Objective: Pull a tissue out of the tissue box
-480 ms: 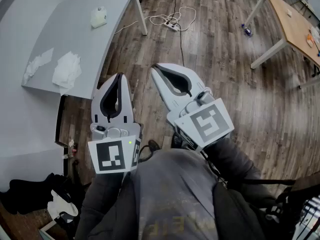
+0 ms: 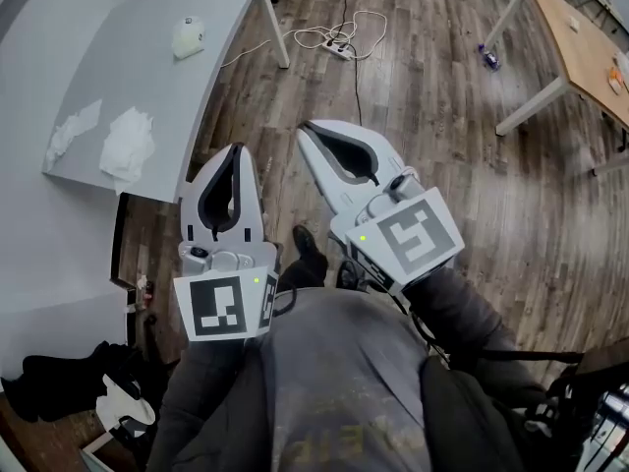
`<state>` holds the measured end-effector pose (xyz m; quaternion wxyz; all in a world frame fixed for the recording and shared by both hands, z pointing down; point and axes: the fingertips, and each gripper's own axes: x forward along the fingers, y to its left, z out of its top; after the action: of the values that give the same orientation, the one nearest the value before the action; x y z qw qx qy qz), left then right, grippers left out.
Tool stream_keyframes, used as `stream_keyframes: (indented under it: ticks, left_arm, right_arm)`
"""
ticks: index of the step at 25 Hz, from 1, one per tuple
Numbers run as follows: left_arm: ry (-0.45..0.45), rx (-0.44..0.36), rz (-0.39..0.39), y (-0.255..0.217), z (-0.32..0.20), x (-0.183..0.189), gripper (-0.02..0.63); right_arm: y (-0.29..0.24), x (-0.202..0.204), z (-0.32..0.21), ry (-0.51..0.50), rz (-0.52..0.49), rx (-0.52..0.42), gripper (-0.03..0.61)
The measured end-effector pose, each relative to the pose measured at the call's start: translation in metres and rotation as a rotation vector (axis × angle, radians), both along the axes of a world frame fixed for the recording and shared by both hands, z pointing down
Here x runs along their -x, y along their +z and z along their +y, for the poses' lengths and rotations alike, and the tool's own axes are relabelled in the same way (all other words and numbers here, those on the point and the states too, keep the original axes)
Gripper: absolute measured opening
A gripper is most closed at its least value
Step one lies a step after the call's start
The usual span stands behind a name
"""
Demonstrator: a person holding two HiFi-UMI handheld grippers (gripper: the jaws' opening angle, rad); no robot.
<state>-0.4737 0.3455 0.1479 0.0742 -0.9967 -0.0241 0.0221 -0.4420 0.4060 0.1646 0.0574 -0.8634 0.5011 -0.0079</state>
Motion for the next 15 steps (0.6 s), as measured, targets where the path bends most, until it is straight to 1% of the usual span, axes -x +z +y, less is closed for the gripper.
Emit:
stream_keyframes:
  ticks: [4, 7, 11, 15]
  left_arm:
    - [-0.002, 0.014, 0.003, 0.006, -0.01, -0.024, -0.002]
    - [-0.006, 0.031, 0.01, 0.011, -0.026, -0.05, -0.002]
    - [-0.014, 0.052, 0.009, 0.02, -0.052, -0.097, -0.002]
    - [-0.016, 0.06, -0.017, 0.03, -0.082, -0.148, -0.002]
  right_arm:
    - [0.005, -0.023, -0.008, -0.002, -0.005, -0.001, 0.003]
    - [0.009, -0.048, -0.024, -0.003, 0.005, 0.009, 0.003]
    - [0.018, -0.093, -0.051, -0.016, 0.002, 0.034, 0.003]
    - [0.029, -0.145, -0.082, -0.017, -0.03, 0.045, 0.003]
